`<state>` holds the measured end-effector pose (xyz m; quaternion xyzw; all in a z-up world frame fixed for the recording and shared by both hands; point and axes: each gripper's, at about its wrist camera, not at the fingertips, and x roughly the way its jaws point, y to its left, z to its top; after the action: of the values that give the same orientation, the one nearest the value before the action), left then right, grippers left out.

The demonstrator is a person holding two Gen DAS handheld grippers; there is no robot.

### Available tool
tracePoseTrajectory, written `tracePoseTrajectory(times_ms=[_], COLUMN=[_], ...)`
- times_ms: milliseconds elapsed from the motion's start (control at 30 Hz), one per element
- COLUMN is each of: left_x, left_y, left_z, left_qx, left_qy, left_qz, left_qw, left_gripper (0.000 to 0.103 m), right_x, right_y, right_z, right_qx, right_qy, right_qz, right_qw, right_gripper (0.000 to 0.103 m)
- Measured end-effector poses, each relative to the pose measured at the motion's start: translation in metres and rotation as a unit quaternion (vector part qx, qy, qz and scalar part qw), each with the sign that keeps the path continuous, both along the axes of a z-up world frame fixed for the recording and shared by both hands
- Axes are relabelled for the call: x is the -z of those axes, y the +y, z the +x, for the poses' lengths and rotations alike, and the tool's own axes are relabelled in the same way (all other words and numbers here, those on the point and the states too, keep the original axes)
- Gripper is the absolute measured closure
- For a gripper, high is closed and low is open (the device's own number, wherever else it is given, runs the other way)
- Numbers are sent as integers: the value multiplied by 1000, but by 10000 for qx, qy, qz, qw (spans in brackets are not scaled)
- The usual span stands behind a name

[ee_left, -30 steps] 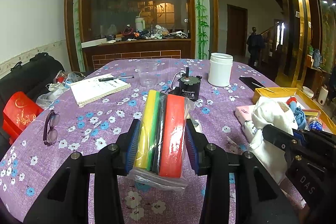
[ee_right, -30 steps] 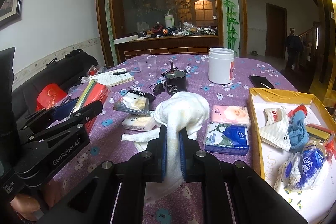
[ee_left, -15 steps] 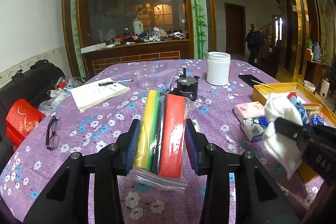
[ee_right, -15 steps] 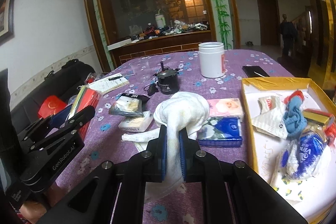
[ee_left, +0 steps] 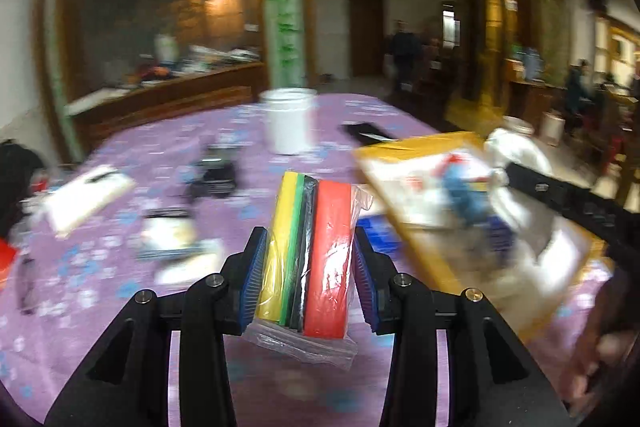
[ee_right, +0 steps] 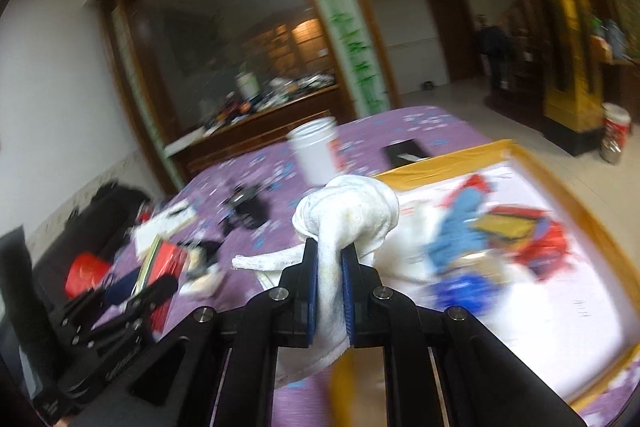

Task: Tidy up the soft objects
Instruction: 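Carry the striped sponge pack with the left gripper while the right gripper carries the white cloth over the tray, then open the left gripper over the tray while the right gripper releases the white cloth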

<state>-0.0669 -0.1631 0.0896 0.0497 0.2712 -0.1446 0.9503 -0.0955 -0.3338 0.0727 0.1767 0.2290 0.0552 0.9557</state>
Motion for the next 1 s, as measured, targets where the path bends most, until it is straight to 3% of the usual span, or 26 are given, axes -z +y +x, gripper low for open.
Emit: tracePoseTrajectory(times_ms=[100, 233, 433, 667, 767, 833, 900, 1000], left_x=[-2, 1, 14, 30, 31, 30, 27, 25], left_y=[-34, -77, -133, -157, -153, -151, -148, -143], left_z=[3, 5, -2, -5, -6, -6, -8, -7], left_qx=[603, 1351, 2035, 2170, 2150, 2128, 2098, 2082], left_qy=[375, 835, 1308, 1456, 1525, 1515, 1471, 1400], left_qz=[-171, -367, -230, 53, 7, -48, -135, -217], left_qw=[9973, 9866, 9700, 9652, 9646, 9653, 9665, 9678], left_gripper=[64, 64, 64, 66, 64, 62, 49, 44], right_x=[0, 10, 31, 45, 44, 42, 42, 40], right_y=[-39, -81, -109, -129, -127, -127, -130, -130], right_z=[-10, -24, -29, -26, -25, -25, -26, -26], right_qx=[401, 832, 1127, 1274, 1211, 1228, 1229, 1218], right_qy=[51, 288, 747, 1088, 1100, 1057, 1041, 1036], right_qz=[159, 248, 214, 150, 95, 97, 176, 231], right_qw=[9991, 9958, 9906, 9858, 9865, 9867, 9868, 9869], right_gripper=[92, 92, 92, 91, 83, 81, 81, 76])
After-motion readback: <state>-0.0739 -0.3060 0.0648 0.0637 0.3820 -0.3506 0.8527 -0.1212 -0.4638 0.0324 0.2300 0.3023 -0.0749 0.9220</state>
